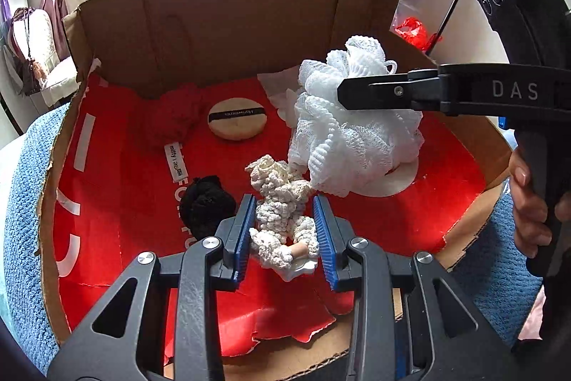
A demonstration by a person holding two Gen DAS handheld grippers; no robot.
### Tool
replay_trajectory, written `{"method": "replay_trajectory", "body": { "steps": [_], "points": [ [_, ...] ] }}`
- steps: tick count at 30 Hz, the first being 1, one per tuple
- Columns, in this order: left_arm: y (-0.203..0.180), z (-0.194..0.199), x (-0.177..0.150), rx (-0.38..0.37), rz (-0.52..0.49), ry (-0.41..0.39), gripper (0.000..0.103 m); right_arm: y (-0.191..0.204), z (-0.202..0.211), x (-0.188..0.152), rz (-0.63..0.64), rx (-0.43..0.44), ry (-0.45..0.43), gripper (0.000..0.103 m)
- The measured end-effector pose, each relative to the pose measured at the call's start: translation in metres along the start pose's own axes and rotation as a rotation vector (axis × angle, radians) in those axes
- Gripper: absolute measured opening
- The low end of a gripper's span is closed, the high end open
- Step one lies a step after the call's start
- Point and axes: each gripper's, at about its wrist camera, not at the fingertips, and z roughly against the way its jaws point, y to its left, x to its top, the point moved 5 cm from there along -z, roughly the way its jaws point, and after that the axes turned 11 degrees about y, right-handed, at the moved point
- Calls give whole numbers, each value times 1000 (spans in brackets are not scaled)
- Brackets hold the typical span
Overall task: Organize soft objects
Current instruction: 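Carry the knitted scrunchie and bath puff into the box with both grippers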
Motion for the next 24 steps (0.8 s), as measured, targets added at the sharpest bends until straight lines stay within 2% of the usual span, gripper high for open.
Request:
{"method": "replay_trajectory", "body": {
  "steps": [10,20,22,24],
  "points": [
    [4,-18,-2,40,4,46,31,-12,-16,10,-60,8,73,31],
    [1,-20,-3,49,-2,50,34,-21,-22,12,-114,59,106,42],
    [0,-20,-3,49,-8,51,41,-22,-22,12,-121,68,107,46],
    [-1,-21,-4,56,-10,48,41,-23,-23,12,-124,70,111,46]
  ]
}}
